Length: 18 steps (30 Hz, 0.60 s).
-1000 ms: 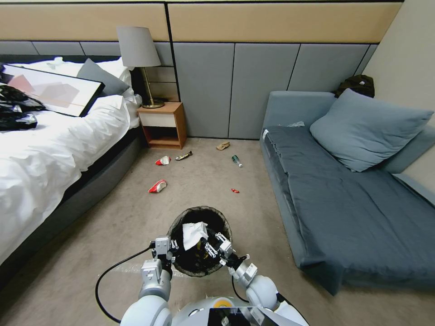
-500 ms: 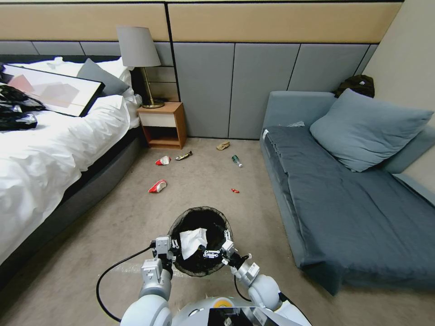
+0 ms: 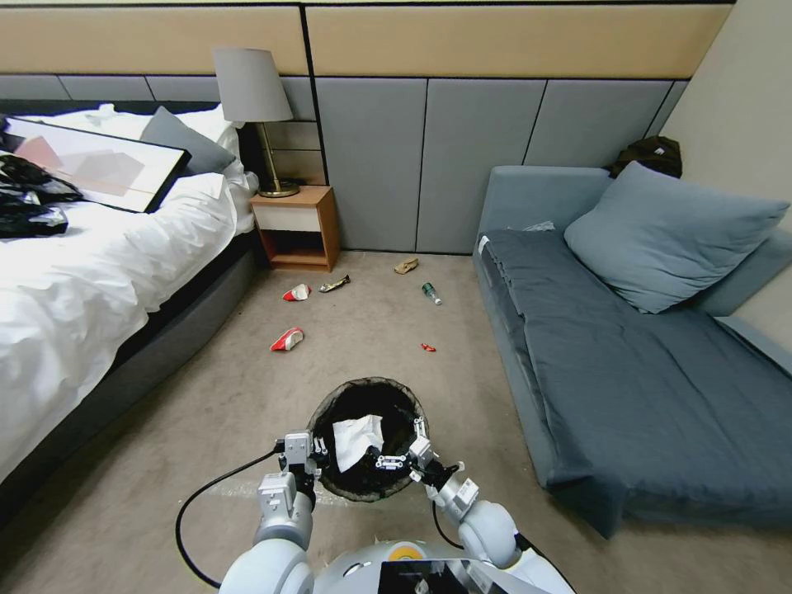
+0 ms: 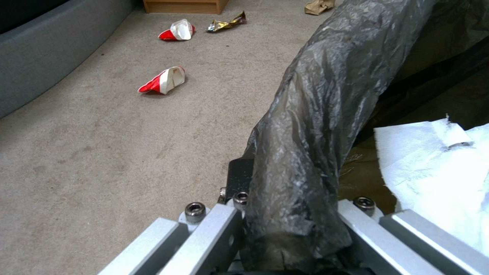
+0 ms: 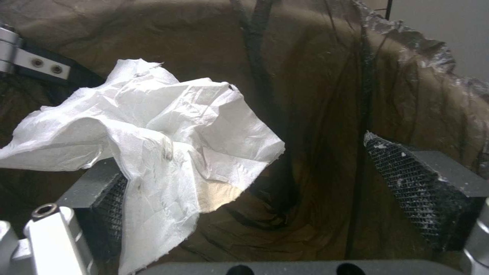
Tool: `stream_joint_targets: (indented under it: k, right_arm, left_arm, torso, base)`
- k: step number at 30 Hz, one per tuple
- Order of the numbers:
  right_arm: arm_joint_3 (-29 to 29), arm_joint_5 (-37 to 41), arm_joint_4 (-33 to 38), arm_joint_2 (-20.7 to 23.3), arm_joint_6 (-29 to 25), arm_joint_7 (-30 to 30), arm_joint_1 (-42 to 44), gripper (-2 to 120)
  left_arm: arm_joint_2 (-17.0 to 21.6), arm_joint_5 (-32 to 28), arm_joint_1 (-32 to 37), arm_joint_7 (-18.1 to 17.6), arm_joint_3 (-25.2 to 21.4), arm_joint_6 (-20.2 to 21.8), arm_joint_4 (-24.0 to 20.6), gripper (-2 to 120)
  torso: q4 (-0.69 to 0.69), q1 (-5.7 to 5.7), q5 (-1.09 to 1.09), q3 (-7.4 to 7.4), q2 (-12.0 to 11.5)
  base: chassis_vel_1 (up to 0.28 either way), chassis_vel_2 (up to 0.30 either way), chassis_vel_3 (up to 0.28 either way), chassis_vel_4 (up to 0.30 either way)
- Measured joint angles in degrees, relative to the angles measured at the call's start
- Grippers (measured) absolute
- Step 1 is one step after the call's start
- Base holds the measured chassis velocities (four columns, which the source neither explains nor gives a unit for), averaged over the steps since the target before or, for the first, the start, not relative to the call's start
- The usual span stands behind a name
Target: Pick up the trash bin, then pick up the garbage from the floor and place it into the trash bin.
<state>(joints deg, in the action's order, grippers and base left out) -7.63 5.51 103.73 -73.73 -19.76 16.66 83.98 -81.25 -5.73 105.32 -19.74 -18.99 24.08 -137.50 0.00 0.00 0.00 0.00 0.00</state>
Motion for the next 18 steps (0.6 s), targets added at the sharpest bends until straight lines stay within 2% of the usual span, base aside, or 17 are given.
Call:
stream_joint_targets:
  k: [9,10,12,13,14,17,18]
  right_arm:
    - [-1.5,0.1,0.9,0.0,0.1,-0.2,0.5,100]
    - [-2.3,0.4,0.9,0.2,0.2,-1.0,0.6,100]
    - [-2.1,0.4,0.9,0.1,0.2,-1.1,0.7,100]
    - [-1.9,0.3,1.0,-0.1,0.2,-1.1,0.8,100]
    - [-1.9,0.2,1.1,-0.1,0.1,-1.1,0.8,100]
    - [-1.7,0.1,1.2,-0.1,0.1,-1.1,0.8,100]
    - [-1.6,0.0,1.3,-0.2,0.1,-1.0,0.8,100]
  left_arm:
    - [0.0,0.2,-0.1,0.0,-0.1,-0.3,0.2,1]
    - [0.0,1.0,-0.1,-0.6,-1.0,-0.3,0.3,1]
    - [-0.1,1.0,-0.2,-0.6,-0.7,-0.4,0.3,1]
    - [0.0,0.8,-0.1,-0.6,-0.8,-0.4,0.5,1]
    - [-0.1,0.8,-0.1,-0.5,-0.7,-0.4,0.5,1]
    - [-0.1,0.9,-0.1,-0.5,-0.8,-0.5,0.5,0]
    - [-0.1,0.8,-0.1,-0.5,-0.7,-0.5,0.5,0]
  torso:
    - [-0.02,0.0,0.0,0.0,0.0]
    - [0.03,0.0,0.03,-0.01,0.0]
    - [0.02,0.0,-0.02,0.0,0.0]
    - [0.0,0.0,0.05,0.0,0.0]
    - [0.0,0.0,-0.05,0.0,0.0]
    - [0.0,0.0,0.04,0.0,0.0]
    - [0.0,0.0,0.0,0.0,0.0]
  base:
    - [0.0,0.0,0.0,0.0]
    - [0.0,0.0,0.0,0.0]
    - [0.0,0.0,0.0,0.0]
    - [0.0,0.0,0.0,0.0]
    - [0.0,0.0,0.0,0.0]
    - [0.0,0.0,0.0,0.0]
    - [0.0,0.0,0.0,0.0]
